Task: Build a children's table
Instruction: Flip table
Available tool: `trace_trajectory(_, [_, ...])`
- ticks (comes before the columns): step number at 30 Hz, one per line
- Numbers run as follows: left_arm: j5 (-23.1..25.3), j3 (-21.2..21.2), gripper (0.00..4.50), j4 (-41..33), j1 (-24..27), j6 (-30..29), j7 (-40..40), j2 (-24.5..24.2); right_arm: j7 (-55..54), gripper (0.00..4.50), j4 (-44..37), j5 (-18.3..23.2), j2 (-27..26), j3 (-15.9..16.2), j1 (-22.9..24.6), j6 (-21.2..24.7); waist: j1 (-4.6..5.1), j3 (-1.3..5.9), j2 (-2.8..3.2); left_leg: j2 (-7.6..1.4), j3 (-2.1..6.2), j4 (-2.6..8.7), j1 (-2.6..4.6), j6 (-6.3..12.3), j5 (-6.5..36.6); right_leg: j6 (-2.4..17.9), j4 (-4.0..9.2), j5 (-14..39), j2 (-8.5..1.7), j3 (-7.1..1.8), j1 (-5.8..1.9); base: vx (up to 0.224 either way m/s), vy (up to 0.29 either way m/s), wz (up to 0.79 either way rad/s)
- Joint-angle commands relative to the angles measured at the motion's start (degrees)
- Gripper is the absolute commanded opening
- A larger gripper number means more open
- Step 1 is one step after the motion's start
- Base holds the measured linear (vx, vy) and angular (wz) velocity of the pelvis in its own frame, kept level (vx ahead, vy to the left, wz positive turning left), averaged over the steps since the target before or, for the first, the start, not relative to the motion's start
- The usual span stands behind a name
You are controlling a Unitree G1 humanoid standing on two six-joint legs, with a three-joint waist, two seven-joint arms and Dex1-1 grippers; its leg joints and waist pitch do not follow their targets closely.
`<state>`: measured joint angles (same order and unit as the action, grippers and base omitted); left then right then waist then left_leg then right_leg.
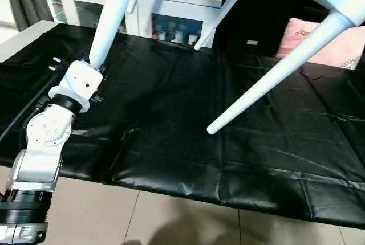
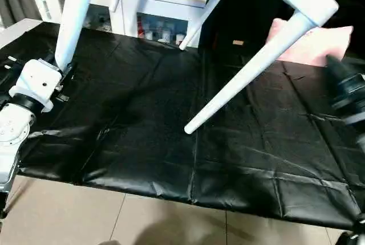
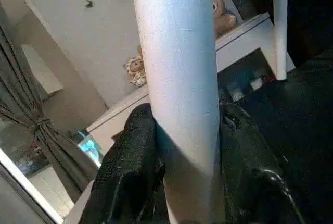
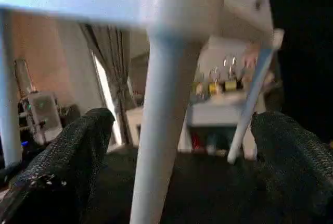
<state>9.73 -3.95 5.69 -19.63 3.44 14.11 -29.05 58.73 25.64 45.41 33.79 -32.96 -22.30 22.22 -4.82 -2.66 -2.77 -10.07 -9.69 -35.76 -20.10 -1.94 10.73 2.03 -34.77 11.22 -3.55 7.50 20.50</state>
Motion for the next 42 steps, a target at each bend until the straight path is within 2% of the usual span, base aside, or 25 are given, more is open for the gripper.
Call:
trace_trajectory(1, [2.6, 3.4, 1.45, 3.1, 1.5, -0.2, 2.3, -1.2, 0.4, 4.5, 1.0, -2.7, -2.6, 3.9, 0.3, -1.3, 0.46, 2.14, 0.47, -3.09, 2.63, 4.1, 1.81, -1.18, 27.2, 0.6, 8.18, 37.0, -6.37, -1.76, 0.15, 0.0, 0.0, 0.0])
trace_trajectory(2, [2.6, 3.5, 1.45, 3.4, 1.6, -0.1, 2.3, -1.2, 0.2, 4.5, 0.7, -3.0, -4.0, 5.2, 0.0, -0.7, 0.64, 2.15, 0.61, -3.06, 2.84, 4.0, 2.11, -1.54, 28.8, 0.1, 8.58, 38.1, -6.45, -1.27, -0.01, 0.0, 0.0, 0.0])
trace_trajectory(4, [2.6, 3.6, 1.45, 3.7, 1.6, 0.1, 2.3, -1.1, -0.2, 4.5, 0.6, -3.6, -5.0, 6.4, -0.5, -0.8, 0.68, 2.33, 1.03, -3.48, 3.16, 4.18, 2.48, -1.9, 30.2, 0.5, 8.53, 36.4, -6.54, -0.76, -0.24, 0.0, 0.0, 0.0])
trace_trajectory(5, [2.6, 3.7, 1.45, 3.9, 1.5, 0.3, 2.3, -1.1, -2.1, 4.5, 1.4, -5.1, -6.1, 7.8, -1.6, -1.6, 1.06, 2.43, 1.35, -4.52, 4.07, 5.11, 1.9, -2.98, 33.3, 1.1, 7.63, 31.9, -6.7, -0.26, -1.19, 0.0, 0.0, 0.0])
trace_trajectory(7, [2.6, 3.8, 1.45, 4.3, 1.4, 0.6, 2.4, -1.0, -8.0, 4.5, 6.4, -9.6, -8.1, 9.8, -4.9, -4.7, 1.09, 2.33, 1.5, -4.6, 4.15, 5.4, 2.19, -4.44, 35.6, 2.0, 7.35, 30.2, -7.05, -0.5, -0.83, 0.0, 0.0, 0.0])
trace_trajectory(9, [2.5, 3.9, 1.45, 4.6, 1.4, 0.8, 2.5, -1.0, -11.4, 4.5, 11.0, -12.5, -9.7, 10.7, -7.7, -8.2, 1.1, 2.37, 1.51, -4.31, 3.97, 5.03, 2.48, -5.08, 36.5, 2.2, 7.51, 31.7, -7.53, -0.4, -0.65, 0.0, 0.0, 0.0])
trace_trajectory(10, [2.5, 4.0, 1.45, 4.6, 1.4, 0.9, 2.6, -1.0, -10.6, 4.5, 11.7, -12.0, -10.7, 10.8, -8.5, -8.3, 1.33, 2.2, 1.56, -4.06, 3.87, 4.86, 2.74, -5.07, 37.0, 2.0, 7.86, 33.1, -7.47, -0.11, -0.45, 0.0, 0.0, 0.0])
trace_trajectory(11, [2.5, 4.0, 1.45, 4.8, 1.4, 1.0, 2.7, -1.0, -10.1, 4.5, 12.0, -11.9, -11.4, 11.0, -9.0, -8.4, 1.33, 2.18, 1.66, -3.98, 3.8, 4.7, 2.96, -4.84, 37.1, 1.7, 8.07, 33.6, -7.51, -0.16, -0.29, 0.0, 0.0, 0.0])
trace_trajectory(13, [2.3, 4.2, 1.45, 5.3, 1.3, 1.4, 2.9, -1.0, -9.5, 4.5, 13.0, -11.8, -13.4, 11.7, -10.7, -9.0, 1.28, 2.2, 1.96, -4.08, 3.97, 4.93, 2.84, -4.81, 37.3, 1.8, 7.97, 33.1, -7.46, -0.36, -0.37, 0.0, 0.0, 0.0])
trace_trajectory(15, [2.3, 4.2, 1.45, 5.4, 1.2, 1.5, 3.0, -1.0, -9.7, 4.5, 13.5, -12.0, -13.9, 11.9, -11.2, -9.3, 1.17, 2.37, 2.05, -4.3, 4.05, 5.26, 2.59, -4.99, 37.1, 2.5, 7.5, 30.7, -7.39, -0.78, -0.52, 0.0, 0.0, 0.0])
trace_trajectory(16, [2.2, 4.6, 1.45, 6.0, 0.9, 1.8, 3.1, -0.8, -9.8, 4.5, 15.2, -12.1, -15.2, 12.4, -13.1, -10.3, 1.03, 2.41, 2.13, -4.37, 4.01, 5.45, 2.44, -5.1, 36.7, 3.3, 7.17, 29.0, -7.42, -1.11, -0.56, 0.0, 0.0, 0.0])
trace_trajectory(17, [2.2, 4.6, 1.45, 6.0, 0.9, 1.8, 3.1, -0.8, -9.8, 4.5, 15.2, -12.1, -15.2, 12.4, -13.1, -10.3, 1.04, 2.47, 2.4, -4.36, 3.95, 5.55, 2.27, -5.19, 36.7, 3.9, 6.97, 27.8, -7.39, -1.34, -0.59, 0.0, 0.0, 0.0])
trace_trajectory(18, [2.1, 4.8, 1.45, 6.4, 0.6, 1.9, 3.2, -0.7, -9.8, 4.5, 16.6, -12.4, -15.8, 12.6, -14.2, -11.1, 0.99, 2.53, 2.39, -4.35, 3.98, 5.58, 2.15, -5.16, 36.3, 4.0, 6.81, 27.3, -7.4, -1.42, -0.7, 0.0, 0.0, 0.0])
trace_trajectory(19, [2.1, 5.3, 1.45, 7.4, -0.1, 2.3, 3.3, -0.4, -8.5, 4.5, 18.1, -12.9, -17.5, 13.5, -16.7, -12.4, 0.86, 2.56, 2.39, -4.3, 3.77, 5.52, 2.24, -5.12, 35.9, 4.4, 6.73, 27.1, -7.49, -1.57, -0.47, 0.0, 0.0, 0.0])
trace_trajectory(21, [2.0, 5.6, 1.45, 8.3, -0.7, 2.5, 3.5, -0.1, -6.6, 4.5, 17.2, -13.0, -18.6, 14.5, -17.6, -12.4, 0.79, 2.55, 2.32, -4.21, 3.71, 5.44, 2.16, -4.76, 35.1, 4.6, 6.8, 27.4, -7.61, -1.62, -0.55, 0.0, 0.0, 0.0])
trace_trajectory(23, [2.0, 5.8, 1.45, 9.0, -1.0, 2.7, 3.5, 0.1, -5.1, 4.5, 16.0, -12.9, -19.0, 15.3, -17.5, -11.7, 0.19, 2.58, 2.32, -4.34, 3.49, 5.57, 2.34, -4.58, 33.5, 4.8, 6.72, 26.5, -7.57, -2.08, -0.4, 0.0, 0.0, 0.0])
trace_trajectory(25, [1.9, 6.2, 1.45, 10.6, -1.5, 2.8, 3.6, 0.6, -1.5, 4.5, 11.8, -12.7, -18.9, 17.9, -15.7, -9.8, -0.22, 2.78, 2.08, -4.5, 3.36, 5.85, 1.91, -4.24, 31.1, 5.1, 6.28, 23.9, -7.5, -2.41, -0.72, 0.0, 0.0, 0.0])
trace_trajectory(26, [1.8, 6.2, 1.45, 10.8, -1.6, 2.8, 3.6, 0.7, -1.2, 4.5, 11.4, -12.6, -18.8, 18.1, -15.5, -9.6, -0.23, 2.83, 1.91, -4.48, 3.3, 5.93, 1.63, -4.01, 29.8, 5.2, 6.04, 22.7, -7.44, -2.61, -0.79, 0.0, 0.0, 0.0])
trace_trajectory(27, [1.6, 6.2, 1.45, 11.5, -1.8, 2.7, 3.7, 1.1, 0.0, 4.5, 9.2, -12.4, -18.4, 19.0, -14.3, -8.7, -0.33, 2.97, 1.7, -4.61, 3.32, 6.14, 1.06, -3.69, 27.3, 5.8, 5.3, 20.3, -7.38, -2.99, -1.03, 0.055, -0.009, 0.01])
trace_trajectory(31, [0.9, 6.5, 1.45, 13.6, -2.2, 2.7, 4.2, 2.1, 1.9, 4.5, 2.5, -10.9, -16.8, 19.9, -10.7, -6.1, -1.09, 3.17, 1.49, -4.47, 2.44, 5.91, 1.26, -2.67, 22.8, 6.8, 5.03, 17.8, -7.3, -3.8, -0.75, 0.025, -0.007, 0.02])
trace_trajectory(32, [0.9, 6.6, 1.45, 14.2, -2.2, 2.8, 4.2, 2.3, 2.0, 4.5, 0.7, -10.6, -16.4, 19.8, -9.7, -5.5, -1.33, 3.25, 1.73, -4.43, 2.32, 5.82, 1.25, -2.36, 21.3, 7.0, 4.96, 17.3, -7.34, -3.89, -0.85, 0.0, 0.0, 0.0])
trace_trajectory(35, [0.0, 6.4, 1.45, 15.7, -1.4, 2.6, 4.2, 3.3, 0.8, 4.5, -6.7, -9.5, -14.8, 19.4, -6.4, -3.6, -2.07, 3.57, 1.5, -4.65, 1.98, 5.88, 1.15, -1.61, 16.7, 6.8, 4.67, 12.8, -7.08, -4.0, -1.2, 0.0, 0.0, 0.0])
trace_trajectory(37, [-0.1, 6.5, 1.45, 16.5, -0.5, 2.7, 4.1, 3.3, -0.4, 4.5, -11.4, -8.6, -14.2, 19.1, -4.5, -1.9, -2.51, 3.8, 1.44, -4.58, 1.82, 5.85, 0.76, -0.68, 13.2, 6.9, 4.15, 9.2, -7.06, -3.96, -1.58, 0.0, 0.0, 0.0])
trace_trajectory(40, [-0.4, 6.2, 1.45, 16.5, 1.7, 2.4, 3.6, 3.2, -2.6, 4.5, -16.3, -9.3, -13.6, 19.2, -2.2, -1.2, -2.74, 3.94, 1.57, -4.66, 1.81, 5.76, 0.48, -0.33, 10.9, 6.8, 3.88, 7.2, -7.01, -3.95, -1.61, 0.0, 0.0, 0.0])
trace_trajectory(42, [-0.8, 5.9, 1.45, 16.3, 3.4, 2.2, 3.5, 3.3, -4.1, 4.5, -17.5, -9.9, -13.8, 18.9, -1.8, -1.2, -2.64, 3.8, 1.48, -4.71, 1.73, 5.88, 0.55, -0.4, 11.6, 7.0, 4.03, 7.6, -6.92, -3.91, -1.43, 0.0, 0.0, 0.0])
